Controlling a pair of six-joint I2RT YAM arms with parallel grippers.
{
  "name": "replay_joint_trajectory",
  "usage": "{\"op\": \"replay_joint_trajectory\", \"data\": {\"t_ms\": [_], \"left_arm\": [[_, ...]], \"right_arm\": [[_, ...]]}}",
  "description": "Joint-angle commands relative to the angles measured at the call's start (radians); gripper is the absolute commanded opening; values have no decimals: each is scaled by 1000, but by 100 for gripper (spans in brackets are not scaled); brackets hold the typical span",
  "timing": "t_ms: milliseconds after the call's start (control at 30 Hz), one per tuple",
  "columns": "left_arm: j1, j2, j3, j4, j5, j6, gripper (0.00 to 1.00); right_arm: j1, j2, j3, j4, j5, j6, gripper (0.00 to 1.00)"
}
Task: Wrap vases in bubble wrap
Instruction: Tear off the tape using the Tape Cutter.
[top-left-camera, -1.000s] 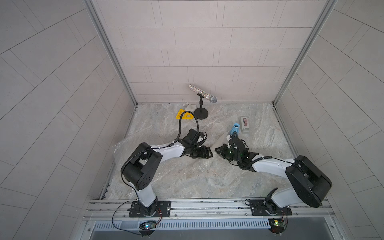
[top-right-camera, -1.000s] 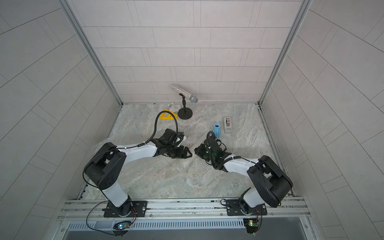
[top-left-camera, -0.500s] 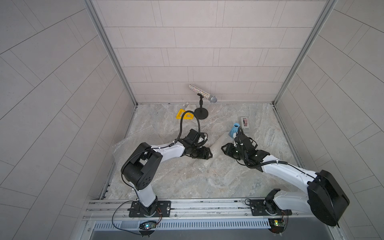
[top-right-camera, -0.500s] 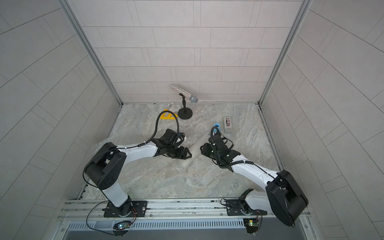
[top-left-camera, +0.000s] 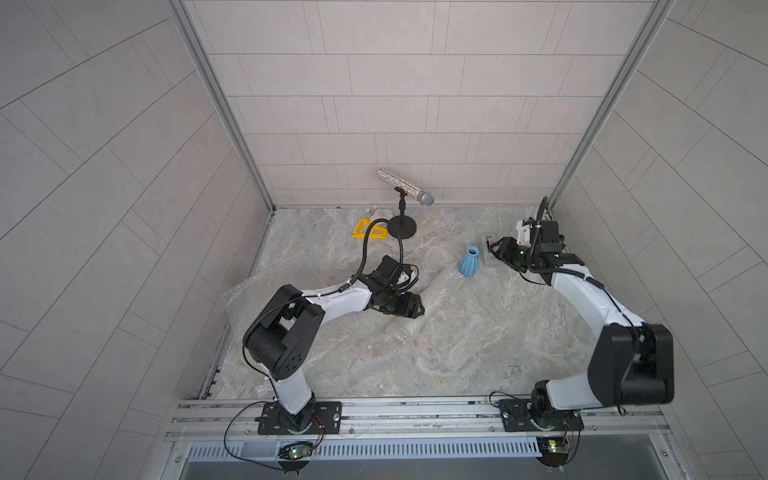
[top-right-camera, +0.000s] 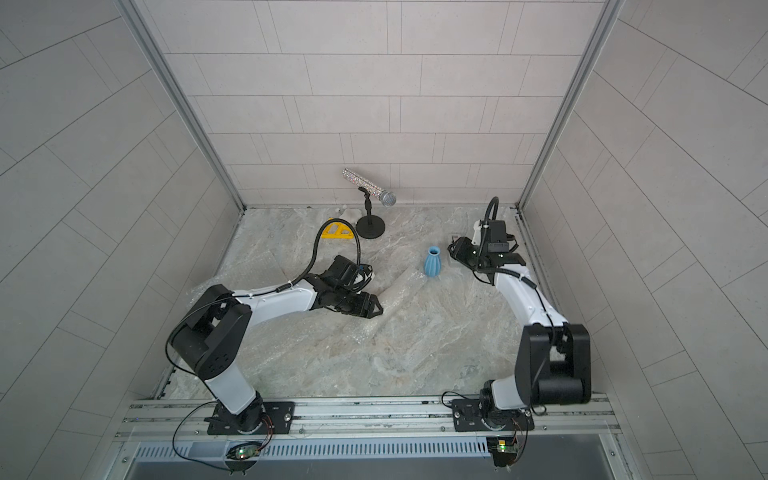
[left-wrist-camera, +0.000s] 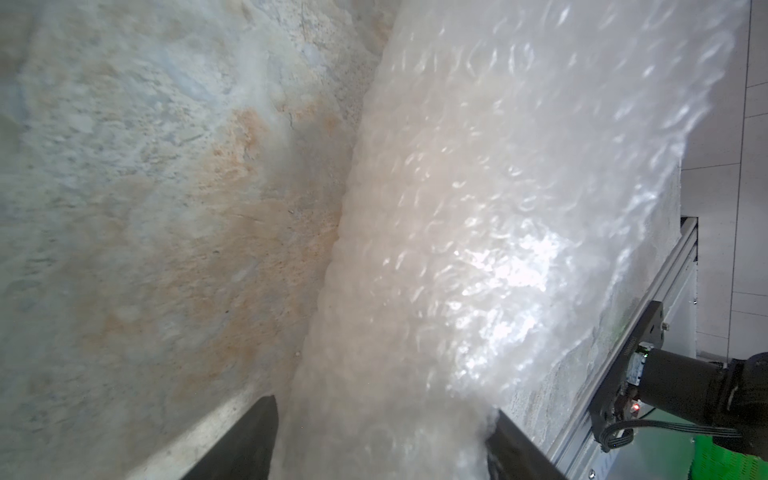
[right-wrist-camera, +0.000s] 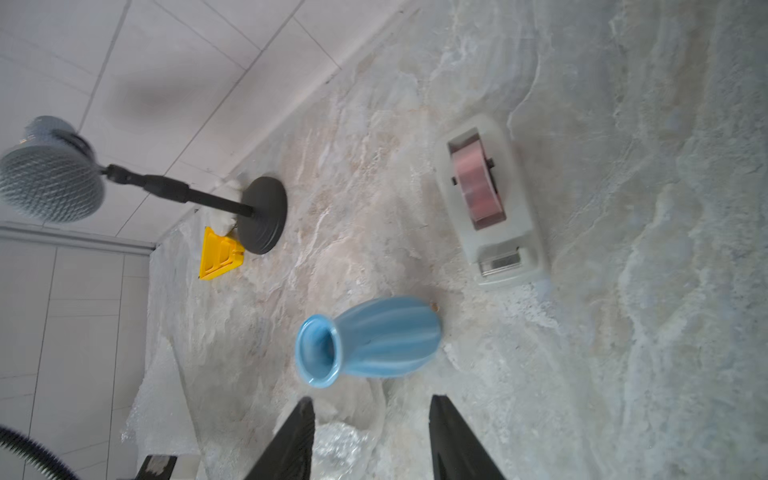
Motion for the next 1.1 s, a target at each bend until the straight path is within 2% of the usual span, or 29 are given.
{"op": "replay_joint_trajectory", "data": {"t_ms": [0, 200, 433, 867, 1067], "left_arm": [[2, 52, -9, -144, -148, 42, 76], [-5, 53, 1, -148, -146, 50, 76], [-21, 68, 3, -150, -158, 49, 76], [-20, 70, 5, -163, -183, 51, 75], [-20, 71, 6, -161, -186, 43, 76]], "right_arm": [[-47, 100, 93, -55, -130, -95, 51], [-91, 333, 304, -215, -167, -205, 55], [-102, 519, 508, -358, -198, -279, 55], [-124, 600, 568, -428, -168, -347, 57], [-124, 644, 591, -428, -218, -359, 57]]}}
